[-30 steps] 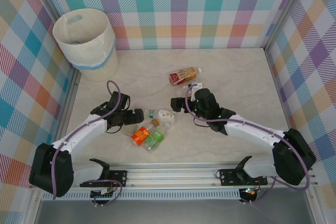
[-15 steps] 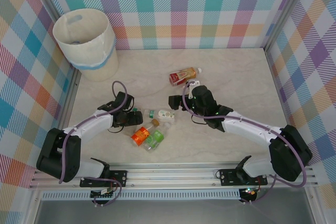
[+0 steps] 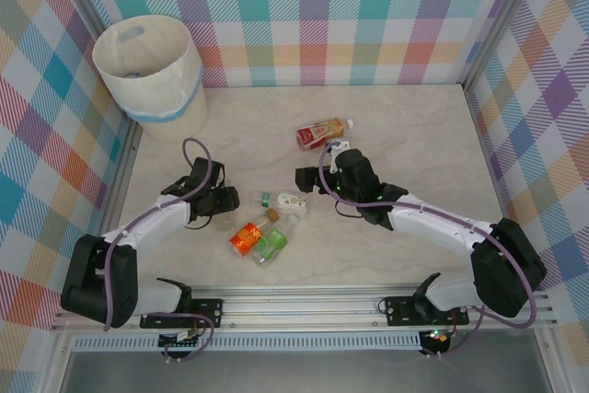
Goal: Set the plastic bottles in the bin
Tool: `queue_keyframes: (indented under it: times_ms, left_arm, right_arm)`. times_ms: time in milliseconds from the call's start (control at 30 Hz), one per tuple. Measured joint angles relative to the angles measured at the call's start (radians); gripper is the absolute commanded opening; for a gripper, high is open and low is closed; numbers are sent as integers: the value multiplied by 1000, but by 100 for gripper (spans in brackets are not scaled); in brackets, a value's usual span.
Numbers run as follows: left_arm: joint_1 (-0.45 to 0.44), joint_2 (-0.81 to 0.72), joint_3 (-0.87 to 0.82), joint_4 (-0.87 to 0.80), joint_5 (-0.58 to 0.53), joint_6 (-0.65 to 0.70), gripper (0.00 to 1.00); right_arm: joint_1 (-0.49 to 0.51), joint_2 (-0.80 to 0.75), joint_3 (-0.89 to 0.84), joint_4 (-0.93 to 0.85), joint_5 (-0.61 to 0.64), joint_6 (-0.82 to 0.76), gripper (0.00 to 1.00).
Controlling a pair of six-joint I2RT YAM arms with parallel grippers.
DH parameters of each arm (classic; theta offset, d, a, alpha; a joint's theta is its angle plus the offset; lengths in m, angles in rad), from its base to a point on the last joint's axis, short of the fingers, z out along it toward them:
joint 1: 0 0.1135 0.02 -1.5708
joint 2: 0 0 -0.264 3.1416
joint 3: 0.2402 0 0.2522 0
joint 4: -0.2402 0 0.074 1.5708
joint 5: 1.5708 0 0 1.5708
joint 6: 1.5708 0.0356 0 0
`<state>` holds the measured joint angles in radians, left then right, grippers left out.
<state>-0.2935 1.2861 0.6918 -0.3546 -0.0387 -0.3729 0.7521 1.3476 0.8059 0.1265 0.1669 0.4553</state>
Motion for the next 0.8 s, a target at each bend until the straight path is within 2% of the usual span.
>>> queue_keyframes:
  times_ms: [300,367,400,433,800]
  left_arm:
    - [1,-77,-3,48,-25,-1,27]
    - [2,-89,-3,48,-27,-1,18]
    - [2,-95,-3,47,-27,-1,7]
    - [3,-100,-3,48,-26,-1,0]
    - [47,-182,83,89,39,-74,0]
  right_arm:
    - [0,0,2,-1,0,0,100]
    - [0,0,2,-3,0,0,100]
    - [0,0,2,-5,0,0,100]
    - [0,0,2,-7,1,0,100]
    - [0,0,2,-14,8,4,100]
